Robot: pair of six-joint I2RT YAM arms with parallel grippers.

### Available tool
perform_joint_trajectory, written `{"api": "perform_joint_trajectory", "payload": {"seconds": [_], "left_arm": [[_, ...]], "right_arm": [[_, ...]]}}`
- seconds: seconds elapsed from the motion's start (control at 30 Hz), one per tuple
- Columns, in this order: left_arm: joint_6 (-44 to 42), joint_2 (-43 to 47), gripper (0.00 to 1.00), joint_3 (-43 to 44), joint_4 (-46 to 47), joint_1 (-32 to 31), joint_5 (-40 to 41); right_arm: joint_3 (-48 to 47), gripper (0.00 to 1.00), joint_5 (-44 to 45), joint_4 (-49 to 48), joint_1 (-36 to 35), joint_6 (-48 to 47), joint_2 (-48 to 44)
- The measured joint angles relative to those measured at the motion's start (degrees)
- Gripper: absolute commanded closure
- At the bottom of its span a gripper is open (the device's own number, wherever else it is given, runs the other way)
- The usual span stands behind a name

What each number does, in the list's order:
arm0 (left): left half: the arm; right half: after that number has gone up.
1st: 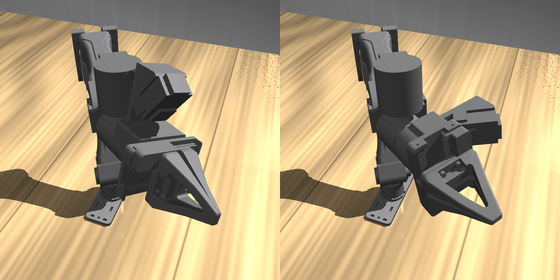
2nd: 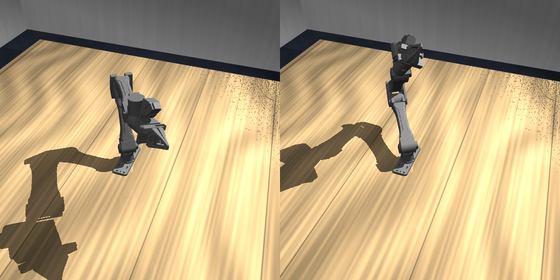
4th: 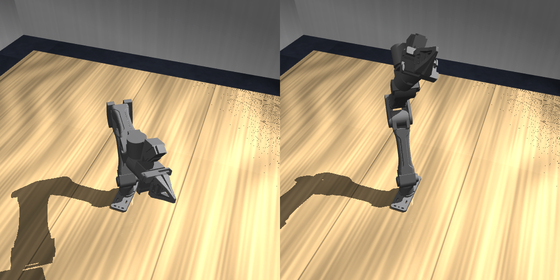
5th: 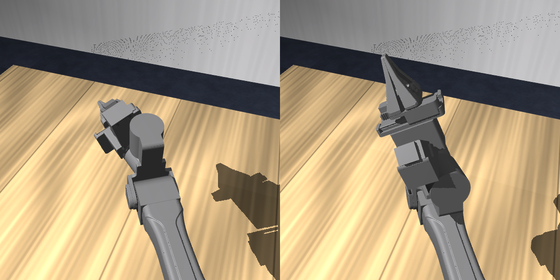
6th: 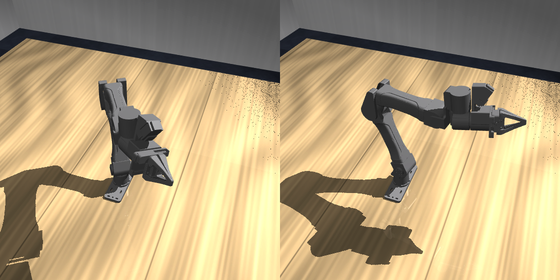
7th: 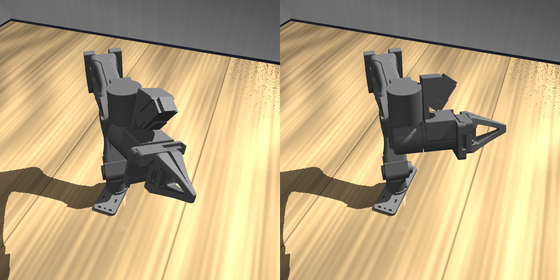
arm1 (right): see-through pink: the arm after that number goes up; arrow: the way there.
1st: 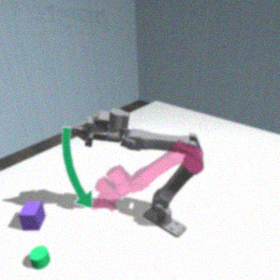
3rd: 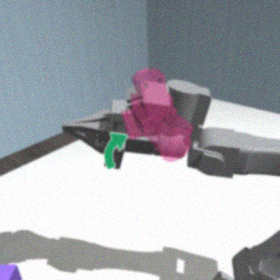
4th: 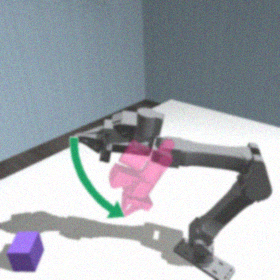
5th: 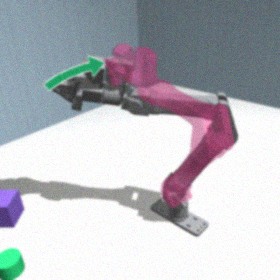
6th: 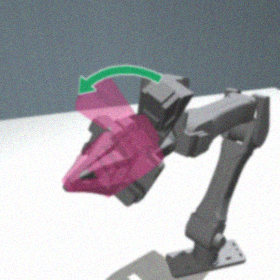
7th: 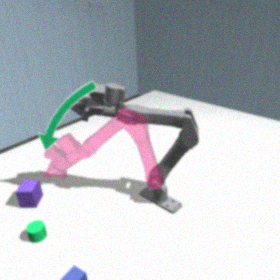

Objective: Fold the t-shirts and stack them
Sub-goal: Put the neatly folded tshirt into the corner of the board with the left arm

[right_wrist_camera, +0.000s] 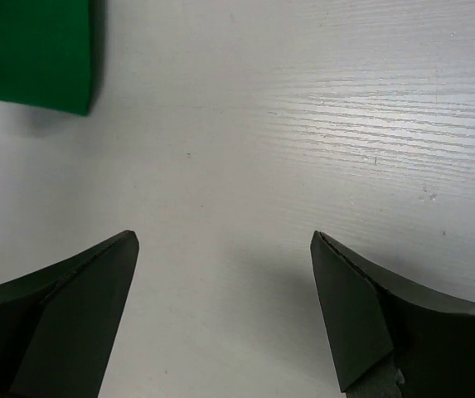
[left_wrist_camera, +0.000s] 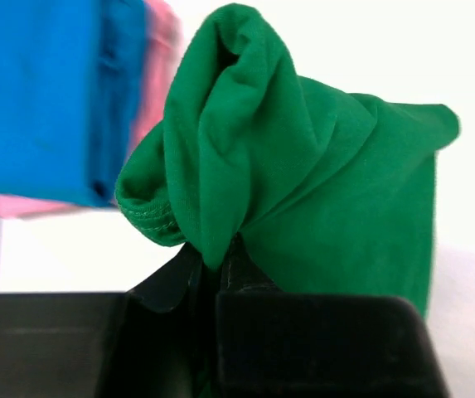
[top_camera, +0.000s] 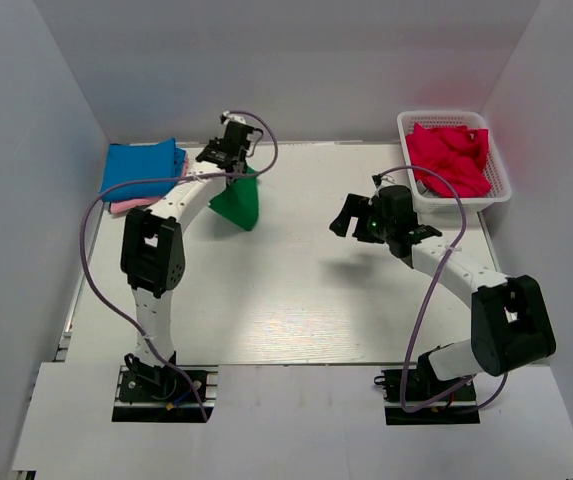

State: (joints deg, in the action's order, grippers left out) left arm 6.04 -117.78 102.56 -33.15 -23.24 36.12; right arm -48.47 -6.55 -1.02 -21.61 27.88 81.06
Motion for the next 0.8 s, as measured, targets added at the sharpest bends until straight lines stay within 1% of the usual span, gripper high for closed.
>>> {"api": "perform_joint_trajectory", "payload": {"seconds": [0.07, 0.23, 0.37, 0.47, 0.63, 0.8], "left_arm": [[-3.3, -0.2, 1.0, 2.0, 0.9, 2.4, 0.7], [-12.1, -4.0, 1.0, 10.8, 4.9, 8.9, 1.6], [-17.3, -7.1, 1.0, 16.8, 6.1, 13.6, 0.3], [-19.1, -7.5, 1.0, 18.8, 6.3, 16.0, -1.5], [-19.8, -7.5, 1.0, 21.7, 6.2, 19.1, -5.6], [-19.5, -7.4, 1.0, 22.1, 6.5, 21.9, -7.7]], "right_arm": [[-0.1, 0.1, 0.2, 0.1, 0.0, 0.0, 0.3], [-2.4, 0.1, 0.2, 0.7, 0.1, 0.0, 2.8], [-6.0, 0.1, 0.0, 1.0, 0.1, 0.0, 6.3], [-8.7, 0.1, -0.5, 0.9, 0.1, 0.0, 9.2], [-11.5, 0.1, -2.2, 1.0, 0.1, 0.2, 13.3], [-12.7, 0.1, -2.8, 1.0, 0.0, 0.5, 15.1]]}}
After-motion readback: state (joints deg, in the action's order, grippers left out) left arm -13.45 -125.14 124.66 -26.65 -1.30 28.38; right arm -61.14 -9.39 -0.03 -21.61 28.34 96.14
